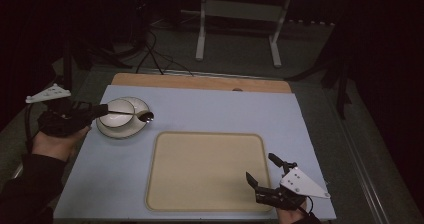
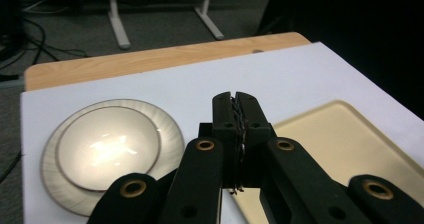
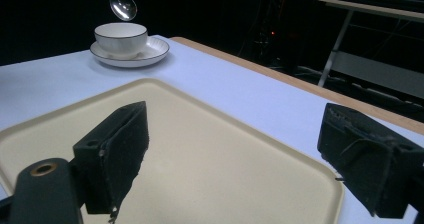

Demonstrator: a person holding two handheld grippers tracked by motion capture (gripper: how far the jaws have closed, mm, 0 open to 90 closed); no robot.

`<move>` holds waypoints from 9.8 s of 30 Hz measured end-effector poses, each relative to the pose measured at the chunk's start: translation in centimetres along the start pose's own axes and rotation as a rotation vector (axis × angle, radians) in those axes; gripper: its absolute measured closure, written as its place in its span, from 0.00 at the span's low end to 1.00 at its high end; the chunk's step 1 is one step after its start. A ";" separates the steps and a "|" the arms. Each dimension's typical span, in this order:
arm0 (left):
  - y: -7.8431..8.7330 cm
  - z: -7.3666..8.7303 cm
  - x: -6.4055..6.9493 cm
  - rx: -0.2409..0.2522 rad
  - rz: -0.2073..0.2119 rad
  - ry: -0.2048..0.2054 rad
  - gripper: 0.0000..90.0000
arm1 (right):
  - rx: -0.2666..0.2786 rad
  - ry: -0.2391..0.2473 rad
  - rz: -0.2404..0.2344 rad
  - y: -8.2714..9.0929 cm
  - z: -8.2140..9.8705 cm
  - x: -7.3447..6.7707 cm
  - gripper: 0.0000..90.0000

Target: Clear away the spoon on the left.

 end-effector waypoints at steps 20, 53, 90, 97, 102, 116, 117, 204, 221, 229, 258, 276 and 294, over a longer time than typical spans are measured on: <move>-0.4 0.2 6.8 -0.059 0.234 -0.182 0.99 | 0.000 0.000 -0.005 0.0 0.0 0.0 0.15; -3.0 4.2 12.5 -0.271 0.448 -0.392 0.99 | -0.009 -0.008 -0.011 -0.2 0.2 0.0 0.15; -7.7 7.7 14.9 -0.440 0.524 -0.389 0.97 | -0.016 -0.011 -0.016 -0.2 0.3 0.0 0.15; -9.7 7.3 15.1 -0.430 0.508 -0.346 0.96 | -0.015 -0.009 -0.017 -0.1 0.3 0.1 0.15; -11.1 7.2 15.3 -0.423 0.491 -0.337 0.94 | -0.017 -0.010 -0.019 -0.1 0.3 0.1 0.15; -14.1 7.4 15.8 -0.396 0.469 -0.273 0.92 | -0.023 -0.010 -0.023 -0.3 0.4 0.1 0.15; -14.4 7.4 16.0 -0.395 0.465 -0.271 0.92 | -0.024 -0.011 -0.023 -0.3 0.4 0.1 0.15; -21.8 9.5 17.5 -0.353 0.265 -0.157 0.52 | -0.048 -0.049 -0.061 -0.8 1.1 0.3 0.15; -17.7 7.4 17.6 -0.238 0.333 -0.146 0.00 | -0.049 -0.055 -0.059 -0.7 1.2 0.4 0.15; -14.7 6.7 17.7 -0.197 0.351 -0.199 0.00 | -0.052 -0.049 -0.058 -0.7 1.1 0.3 0.15; -6.7 6.8 16.3 -0.032 0.429 -0.289 0.01 | -0.063 -0.054 -0.064 -0.9 1.3 0.4 0.15; -3.8 9.3 14.1 -0.005 0.406 -0.281 0.00 | -0.070 -0.052 -0.062 -1.1 1.4 0.4 0.15; -4.7 13.5 12.3 0.010 0.342 -0.261 0.01 | -0.072 -0.046 -0.061 -1.1 1.4 0.3 0.15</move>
Point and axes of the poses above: each handheld gripper's, and its own axes: y roughly backward along the jaws, z roughly out of its underside, x roughly to its right, the point moved 7 cm from there along -y, roughly forward along the jaws, and after that the axes turned 12 degrees about -z, right-handed, at the moved point
